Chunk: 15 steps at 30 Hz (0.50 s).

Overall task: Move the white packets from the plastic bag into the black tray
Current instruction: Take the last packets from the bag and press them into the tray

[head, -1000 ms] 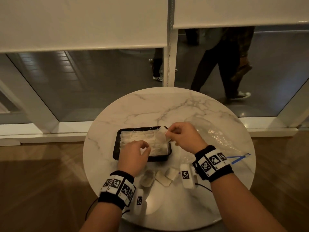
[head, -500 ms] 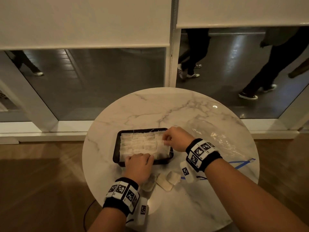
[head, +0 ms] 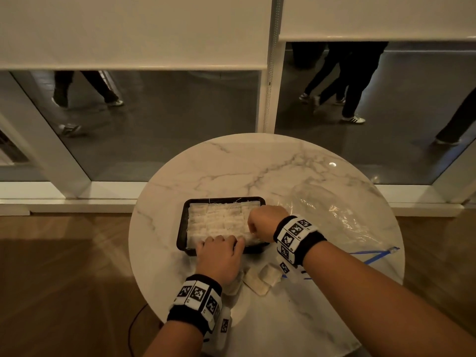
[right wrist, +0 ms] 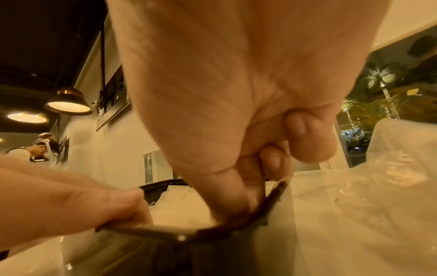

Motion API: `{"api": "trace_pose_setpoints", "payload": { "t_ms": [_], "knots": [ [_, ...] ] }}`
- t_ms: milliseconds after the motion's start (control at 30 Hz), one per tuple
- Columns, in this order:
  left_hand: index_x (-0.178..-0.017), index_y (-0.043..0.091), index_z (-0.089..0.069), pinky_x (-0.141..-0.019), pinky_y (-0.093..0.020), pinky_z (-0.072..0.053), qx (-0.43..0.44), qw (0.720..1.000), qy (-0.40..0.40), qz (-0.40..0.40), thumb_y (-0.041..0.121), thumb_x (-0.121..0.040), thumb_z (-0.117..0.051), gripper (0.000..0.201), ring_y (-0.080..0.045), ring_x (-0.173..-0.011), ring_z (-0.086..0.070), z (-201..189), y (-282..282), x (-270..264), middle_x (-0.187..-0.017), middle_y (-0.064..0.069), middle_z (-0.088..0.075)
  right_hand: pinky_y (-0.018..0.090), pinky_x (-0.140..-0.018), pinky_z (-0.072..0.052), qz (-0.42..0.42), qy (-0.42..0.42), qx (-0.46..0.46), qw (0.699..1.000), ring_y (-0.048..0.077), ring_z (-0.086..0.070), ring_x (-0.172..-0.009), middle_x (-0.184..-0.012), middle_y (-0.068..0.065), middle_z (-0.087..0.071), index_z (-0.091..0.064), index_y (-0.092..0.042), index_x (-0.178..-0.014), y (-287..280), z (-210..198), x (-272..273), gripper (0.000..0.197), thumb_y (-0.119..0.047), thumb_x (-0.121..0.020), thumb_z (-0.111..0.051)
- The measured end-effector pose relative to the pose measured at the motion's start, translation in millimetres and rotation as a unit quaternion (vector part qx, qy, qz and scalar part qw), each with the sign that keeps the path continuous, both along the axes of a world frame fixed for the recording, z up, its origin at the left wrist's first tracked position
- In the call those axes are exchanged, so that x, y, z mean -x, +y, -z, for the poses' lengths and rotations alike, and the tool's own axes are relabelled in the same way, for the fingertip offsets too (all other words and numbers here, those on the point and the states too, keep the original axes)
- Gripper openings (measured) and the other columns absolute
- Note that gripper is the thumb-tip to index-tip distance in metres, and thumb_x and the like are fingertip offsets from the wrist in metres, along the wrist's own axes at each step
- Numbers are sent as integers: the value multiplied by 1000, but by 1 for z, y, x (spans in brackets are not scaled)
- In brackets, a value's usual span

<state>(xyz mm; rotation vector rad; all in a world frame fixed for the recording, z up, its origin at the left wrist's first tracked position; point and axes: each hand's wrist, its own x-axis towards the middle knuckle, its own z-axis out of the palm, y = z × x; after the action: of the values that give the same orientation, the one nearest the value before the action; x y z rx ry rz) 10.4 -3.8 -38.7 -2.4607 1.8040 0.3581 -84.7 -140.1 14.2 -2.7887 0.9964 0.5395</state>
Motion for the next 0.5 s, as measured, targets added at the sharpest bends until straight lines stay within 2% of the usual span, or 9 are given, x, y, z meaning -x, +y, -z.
{"api": "trace_pose_setpoints", "payload": {
  "t_ms": [133, 233, 300, 367, 433, 500],
  "knots": [
    [-140, 33, -39, -105, -50, -35, -7, 1000, -14, 11, 40, -105, -29, 38, -29, -120, -50, 1, -1, 0, -131, 0, -56, 37, -88, -53, 1, 4, 37, 999, 26, -64, -106, -112, 6, -68, -68, -18, -113, 5, 3, 0, 23, -17, -91, -60],
    [-139, 31, -39, -102, -50, -35, -5, 1000, -19, 14, 39, -104, -30, 37, -29, -118, -50, 2, 0, 0, -129, -1, -56, 39, -90, -54, 28, -49, 40, 998, 25, -59, -108, -116, 7, -63, -66, -17, -116, 8, 0, 4, 28, -15, -89, -59],
    [-135, 30, -43, -102, -49, -36, 2, 1000, -25, 12, 39, -103, -31, 35, -29, -116, -52, 3, 1, 2, -126, -1, -57, 40, -88, -54, 33, -108, 51, 992, 24, -61, -100, -108, 6, -65, -69, -18, -108, 17, 0, 5, 24, -16, -88, -55],
    [-124, 30, -52, -101, -48, -36, 23, 999, -10, -23, 41, -103, -27, 34, -27, -113, -54, 3, 1, 2, -120, -1, -60, 42, -92, -47, 17, -127, 51, 990, 22, -62, -89, -93, 2, -68, -68, -19, -94, 32, 5, 6, 19, -23, -90, -49],
    [-115, 31, -57, -101, -45, -35, 41, 998, 6, -56, 44, -104, -22, 39, -23, -111, -55, 4, 0, 3, -116, 1, -63, 46, -98, -38, 7, -117, 46, 992, 22, -61, -84, -86, 0, -68, -64, -21, -89, 45, 13, 9, 24, -28, -95, -41],
    [-116, 32, -58, -101, -45, -34, 45, 997, 6, -64, 45, -104, -21, 41, -22, -111, -55, 4, -1, 5, -116, 1, -63, 48, -100, -33, 28, -116, 45, 992, 23, -62, -83, -85, 0, -69, -63, -22, -87, 48, 20, 14, 37, -36, -100, -32]
  ]
}}
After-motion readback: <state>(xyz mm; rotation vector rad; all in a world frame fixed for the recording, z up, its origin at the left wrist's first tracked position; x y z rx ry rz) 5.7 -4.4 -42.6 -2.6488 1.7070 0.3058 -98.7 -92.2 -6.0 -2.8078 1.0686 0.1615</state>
